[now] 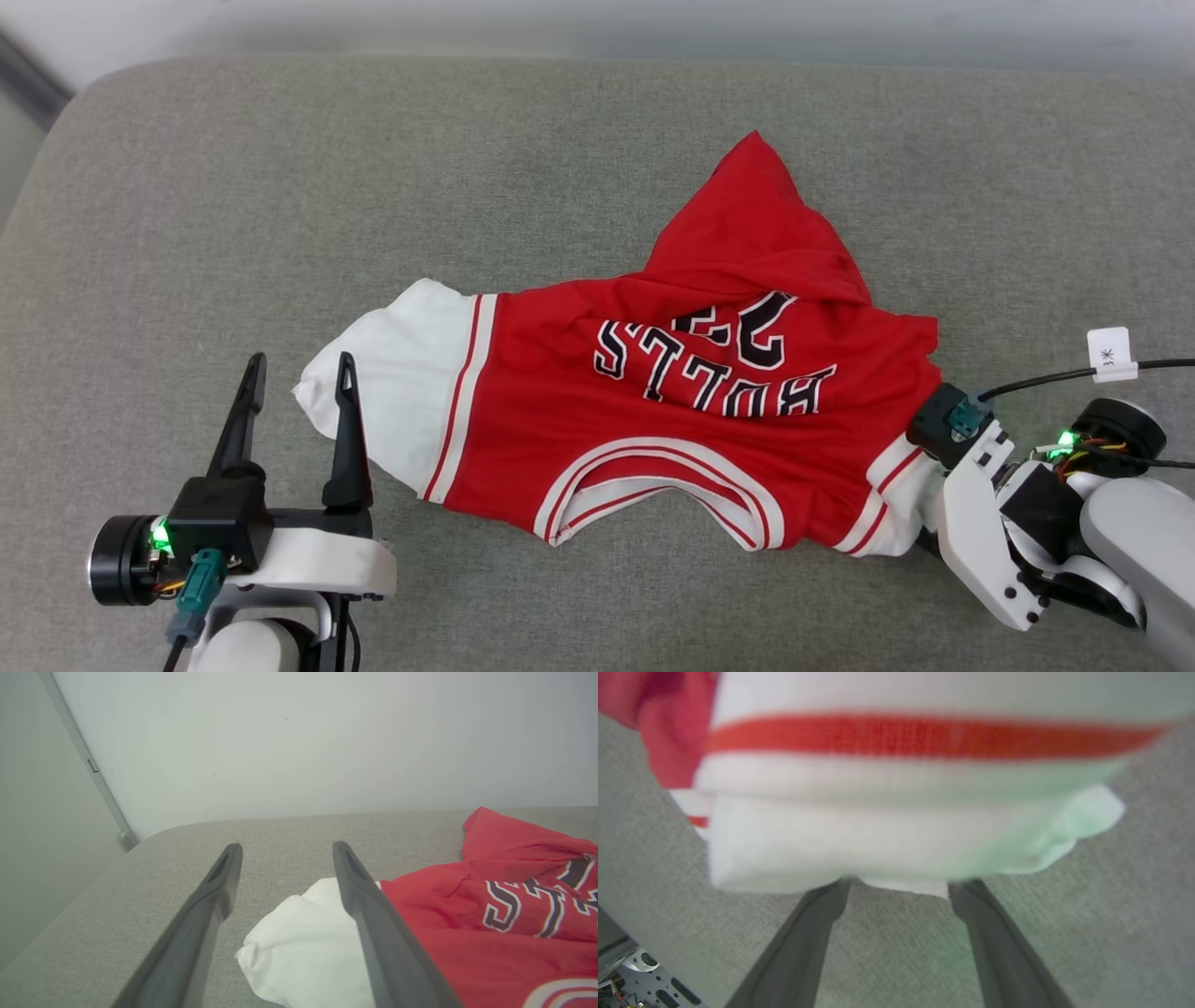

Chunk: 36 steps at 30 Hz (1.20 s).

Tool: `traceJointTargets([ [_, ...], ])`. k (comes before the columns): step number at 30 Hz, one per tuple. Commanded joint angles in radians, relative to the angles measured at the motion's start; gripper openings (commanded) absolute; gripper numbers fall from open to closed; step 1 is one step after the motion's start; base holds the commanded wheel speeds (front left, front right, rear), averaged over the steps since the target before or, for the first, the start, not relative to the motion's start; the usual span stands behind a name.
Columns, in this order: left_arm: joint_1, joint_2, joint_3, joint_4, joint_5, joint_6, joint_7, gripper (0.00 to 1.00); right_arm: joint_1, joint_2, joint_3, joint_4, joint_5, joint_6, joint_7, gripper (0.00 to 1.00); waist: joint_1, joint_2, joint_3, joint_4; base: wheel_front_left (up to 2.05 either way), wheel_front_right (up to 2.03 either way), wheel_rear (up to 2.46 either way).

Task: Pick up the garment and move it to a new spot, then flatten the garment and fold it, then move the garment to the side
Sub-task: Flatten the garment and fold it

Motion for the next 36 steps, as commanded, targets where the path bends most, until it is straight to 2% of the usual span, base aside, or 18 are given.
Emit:
traceJointTargets([
  [1, -0.004, -0.006, 0.010, 0.002, 0.009, -0.007, -0.002, 1.00, 0.045, 0.044, 0.060, 0.042, 0.010, 0.000, -0.013, 0.40, 0.0002, 0.0000, -0.003, -0.005, 0.00, 0.00, 0.00],
  [2, 0.002, -0.013, 0.019, 0.005, 0.016, -0.014, -0.002, 1.00, 0.031, 0.042, 0.067, 0.044, 0.015, 0.000, -0.039, 0.00, 0.0002, 0.0000, -0.008, -0.010, 0.00, 0.00, 0.00],
  [6, 0.027, -0.034, 0.048, 0.018, 0.039, -0.042, -0.002, 1.00, -0.023, -0.003, 0.051, 0.039, 0.022, 0.000, -0.156, 0.00, 0.0002, 0.0000, -0.041, -0.032, 0.00, 0.00, 0.00],
  [9, 0.046, -0.051, 0.070, 0.021, 0.052, -0.058, -0.002, 1.00, -0.021, -0.054, 0.001, 0.004, 0.043, -0.001, -0.235, 0.00, 0.0002, 0.0000, -0.070, -0.050, 0.00, 0.00, 0.00],
  [17, 0.083, -0.082, 0.119, 0.011, 0.082, -0.089, -0.002, 1.00, 0.135, -0.199, -0.145, -0.024, 0.118, -0.001, -0.285, 0.00, 0.0002, 0.0000, -0.099, -0.088, 0.00, 0.00, 0.00],
  [21, 0.077, -0.095, 0.132, 0.012, 0.093, -0.112, -0.002, 1.00, 0.243, -0.204, -0.215, 0.027, 0.166, -0.001, -0.291, 0.00, 0.0002, 0.0000, -0.084, -0.093, 0.00, 0.00, 0.00],
  [26, 0.069, -0.107, 0.146, 0.022, 0.108, -0.130, -0.002, 1.00, 0.330, -0.150, -0.256, 0.098, 0.164, 0.000, -0.307, 0.00, 0.0002, 0.0000, -0.076, -0.094, 0.00, 0.00, 0.00],
  [27, 0.070, -0.110, 0.148, 0.024, 0.112, -0.131, -0.002, 1.00, 0.335, -0.138, -0.273, 0.103, 0.160, 0.000, -0.322, 0.38, 0.0002, 0.0000, -0.078, -0.095, 0.00, 0.00, 0.00],
  [28, 0.073, -0.112, 0.151, 0.026, 0.116, -0.133, -0.002, 1.00, 0.337, -0.131, -0.292, 0.104, 0.153, 0.000, -0.337, 1.00, 0.0002, 0.0000, -0.082, -0.096, 0.00, 0.00, 0.00],
  [32, 0.092, -0.117, 0.162, 0.037, 0.126, -0.141, -0.002, 1.00, 0.357, -0.142, -0.365, 0.075, 0.105, 0.000, -0.383, 1.00, 0.0002, 0.0000, -0.104, -0.102, 0.00, 0.00, 0.00],
  [36, 0.105, -0.119, 0.179, 0.040, 0.132, -0.147, -0.002, 1.00, 0.397, -0.156, -0.481, 0.000, 0.089, 0.000, -0.399, 1.00, 0.0002, 0.0000, -0.129, -0.111, 0.00, 0.00, 0.00],
])
